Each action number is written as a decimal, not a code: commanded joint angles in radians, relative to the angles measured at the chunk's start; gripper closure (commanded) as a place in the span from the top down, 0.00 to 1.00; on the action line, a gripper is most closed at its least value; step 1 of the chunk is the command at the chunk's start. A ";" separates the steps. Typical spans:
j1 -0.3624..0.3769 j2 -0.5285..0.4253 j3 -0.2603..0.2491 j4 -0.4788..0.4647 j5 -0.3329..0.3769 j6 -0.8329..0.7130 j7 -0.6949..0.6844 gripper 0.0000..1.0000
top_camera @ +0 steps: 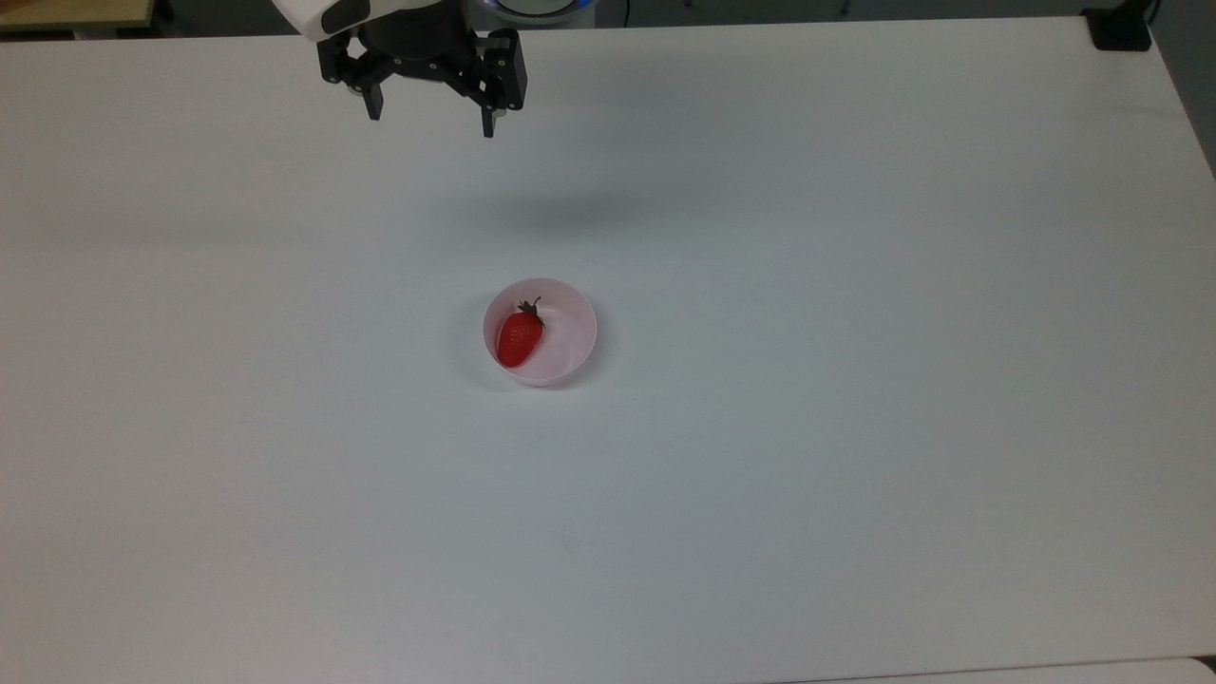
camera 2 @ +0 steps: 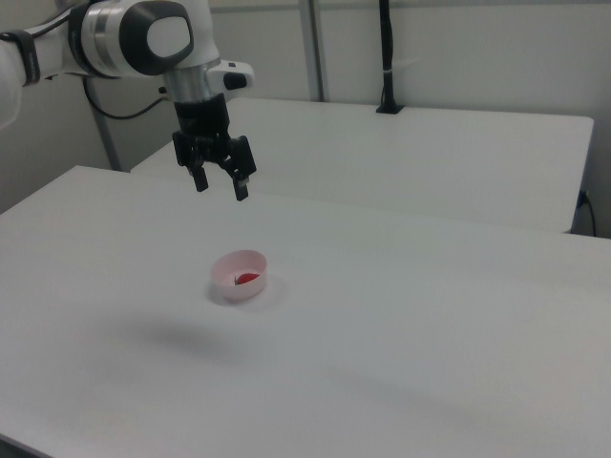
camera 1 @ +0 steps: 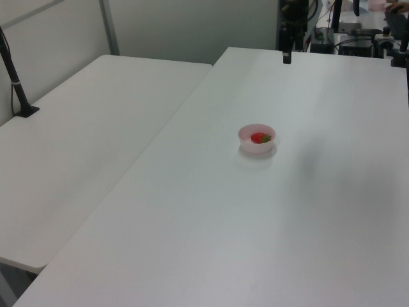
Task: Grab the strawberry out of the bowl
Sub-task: 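Move the open gripper down over the pink bowl toward the strawberry, then lower the gripper into the bowl and close it on the strawberry, then lift the strawberry out of the bowl and carry it beside the bowl, then lower the strawberry onto the table and open the gripper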
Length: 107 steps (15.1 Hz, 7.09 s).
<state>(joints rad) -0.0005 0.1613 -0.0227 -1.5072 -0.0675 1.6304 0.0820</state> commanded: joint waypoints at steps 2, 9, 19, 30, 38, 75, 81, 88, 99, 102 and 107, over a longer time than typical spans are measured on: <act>0.008 -0.006 0.004 -0.027 -0.015 0.022 -0.010 1.00; 0.008 -0.003 0.006 -0.028 -0.014 0.023 -0.010 1.00; 0.057 0.115 0.026 -0.028 -0.017 0.094 0.002 1.00; 0.065 0.270 0.027 -0.031 -0.002 0.302 0.013 0.87; 0.068 0.306 0.033 -0.090 -0.001 0.367 0.267 0.73; 0.039 0.258 0.043 -0.061 -0.017 0.298 0.164 0.26; -0.079 0.264 0.021 -0.030 -0.049 0.267 -0.112 0.27; -0.213 0.352 0.021 -0.030 -0.130 0.416 -0.367 0.27; -0.259 0.425 0.021 -0.031 -0.173 0.548 -0.435 0.82; -0.257 0.385 0.024 -0.031 -0.169 0.537 -0.429 1.00; -0.192 0.212 0.072 -0.031 -0.159 0.318 -0.285 1.00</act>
<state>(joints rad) -0.2500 0.5129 0.0218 -1.5068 -0.2264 2.0895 -0.3188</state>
